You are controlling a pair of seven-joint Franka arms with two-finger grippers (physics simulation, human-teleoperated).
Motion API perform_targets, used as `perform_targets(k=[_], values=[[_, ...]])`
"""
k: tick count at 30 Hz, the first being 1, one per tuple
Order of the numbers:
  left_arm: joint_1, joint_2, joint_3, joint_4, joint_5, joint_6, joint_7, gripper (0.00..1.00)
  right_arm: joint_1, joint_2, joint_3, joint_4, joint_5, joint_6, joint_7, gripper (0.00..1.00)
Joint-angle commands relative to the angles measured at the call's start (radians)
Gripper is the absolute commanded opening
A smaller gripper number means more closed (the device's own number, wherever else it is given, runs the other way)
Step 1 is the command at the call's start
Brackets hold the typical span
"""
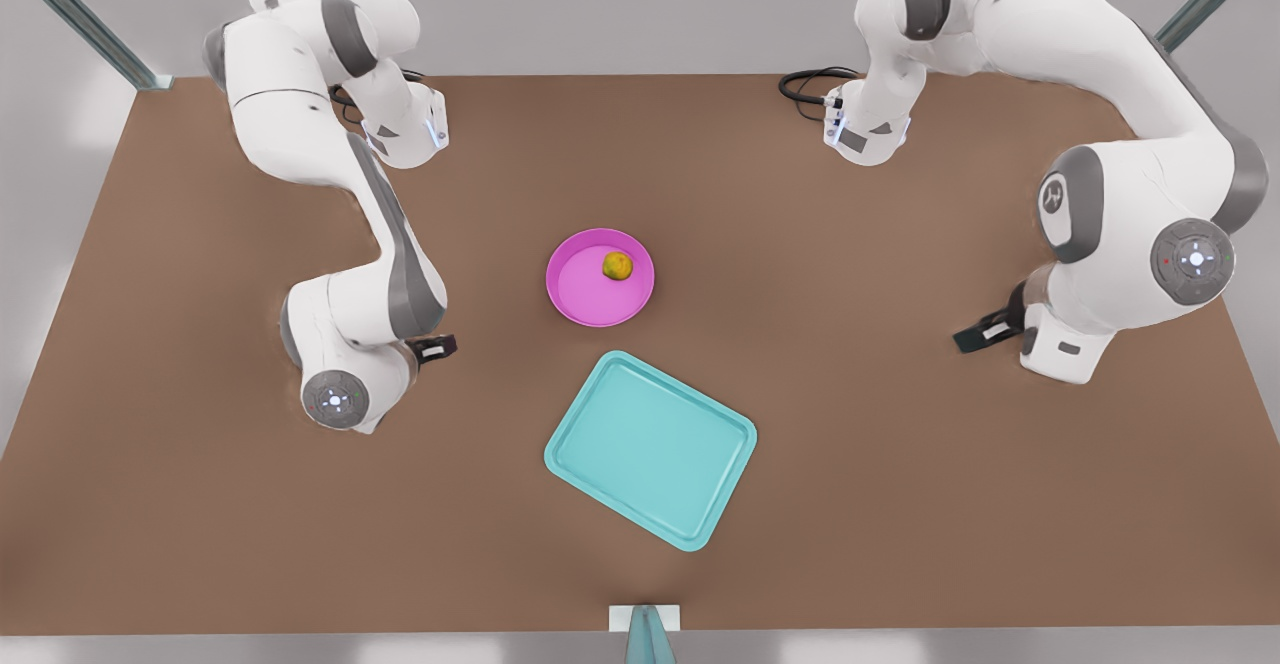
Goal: Place the orange on the plate with the left arm and the plate on the tray with the right arm
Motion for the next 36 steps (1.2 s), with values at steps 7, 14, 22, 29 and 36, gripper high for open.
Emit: perform_targets(k=[7, 14, 22, 29, 36], values=[[0.34, -0.179, -0.529, -0.128, 0.199, -0.043, 0.285, 1.0, 0.094, -0.345, 0.065, -0.883, 0.092, 1.052, 0.001, 1.0], [0.342, -0.139, -0.548, -0.076, 0.182, 0.004, 0.292, 1.0, 0.108, -0.29, 0.123, -0.999, 0.097, 1.308, 0.0, 1.0], [0.342, -0.161, -0.54, -0.079, 0.127, -0.003, 0.275, 1.0, 0.105, -0.221, 0.179, -0.983, 0.095, 1.31, -0.003, 1.0], [0.342, -0.173, -0.537, -0.074, 0.133, 0.004, 0.275, 1.0, 0.105, -0.201, 0.202, -0.975, 0.095, 1.305, -0.003, 0.88], [0.342, -0.165, -0.537, -0.074, 0.134, 0.006, 0.275, 1.0, 0.099, -0.173, 0.212, -0.961, 0.095, 1.298, -0.003, 0.66]])
